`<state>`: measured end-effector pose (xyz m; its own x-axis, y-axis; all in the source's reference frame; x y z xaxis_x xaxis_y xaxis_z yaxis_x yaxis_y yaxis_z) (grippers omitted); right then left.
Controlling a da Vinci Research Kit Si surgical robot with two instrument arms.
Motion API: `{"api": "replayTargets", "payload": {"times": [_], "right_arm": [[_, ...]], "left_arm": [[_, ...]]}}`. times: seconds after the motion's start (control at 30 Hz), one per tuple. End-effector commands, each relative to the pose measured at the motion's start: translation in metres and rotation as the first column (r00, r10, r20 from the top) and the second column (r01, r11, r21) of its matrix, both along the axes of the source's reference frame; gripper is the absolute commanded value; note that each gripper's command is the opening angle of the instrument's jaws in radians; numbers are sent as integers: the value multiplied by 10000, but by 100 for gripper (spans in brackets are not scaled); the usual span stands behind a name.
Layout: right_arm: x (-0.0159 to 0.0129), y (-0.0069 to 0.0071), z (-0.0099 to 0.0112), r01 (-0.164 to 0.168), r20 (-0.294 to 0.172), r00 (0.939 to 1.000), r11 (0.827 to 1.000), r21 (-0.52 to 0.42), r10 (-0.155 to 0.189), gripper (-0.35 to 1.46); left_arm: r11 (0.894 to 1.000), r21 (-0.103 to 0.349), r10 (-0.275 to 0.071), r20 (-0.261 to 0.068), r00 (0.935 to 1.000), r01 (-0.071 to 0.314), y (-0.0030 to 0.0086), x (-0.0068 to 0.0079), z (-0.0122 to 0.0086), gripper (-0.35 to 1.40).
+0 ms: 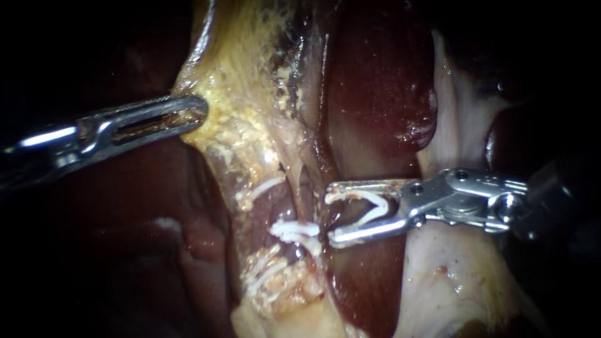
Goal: Clipping third clip right tube
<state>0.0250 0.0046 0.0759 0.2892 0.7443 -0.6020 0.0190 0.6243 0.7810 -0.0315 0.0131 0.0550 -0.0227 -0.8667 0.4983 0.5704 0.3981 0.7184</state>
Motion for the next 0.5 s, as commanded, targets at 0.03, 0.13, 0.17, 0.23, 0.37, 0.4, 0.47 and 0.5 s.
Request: {"api": "replayTargets", "payload": {"times": [0.03, 0.13, 0.17, 0.23, 0.37, 0.4, 0.47, 0.5], "right_arm": [[5, 2, 4, -11, 92, 10000, 10000, 36, 10, 59], [17, 4, 13, -36, 149, 9999, 10000, 73, 35, 59], [19, 4, 14, -17, 178, 9998, 9999, 128, 15, 59], [28, 3, 20, 10, 196, 9998, 9999, 115, -12, 59], [45, -1, 30, 83, 155, 9998, 9999, 148, -85, 59], [48, -2, 31, 100, 150, 9998, 9998, 193, -103, 59], [54, -3, 33, 177, 120, 9998, 9993, 342, -181, 59], [55, -4, 33, 228, 86, 9997, 9992, 337, -231, 58]], "left_arm": [[10000, -69, -12, -29, 10000, 12, -2, 0, -4, -35], [10000, -66, -45, -53, 10000, 45, -5, -1, -10, -35], [10000, -65, -52, -58, 10000, 52, -6, -1, -11, -35], [9999, -69, -82, -84, 9999, 82, -7, -1, -13, -35], [9999, -127, -73, -82, 9999, 72, -7, 0, -16, -35], [9999, -127, -72, -82, 9999, 71, -7, 0, -16, -35], [9999, -127, -70, -80, 9999, 69, -7, 0, -16, -35], [9999, -126, -68, -79, 9999, 67, -7, 1, -16, -35]]}}
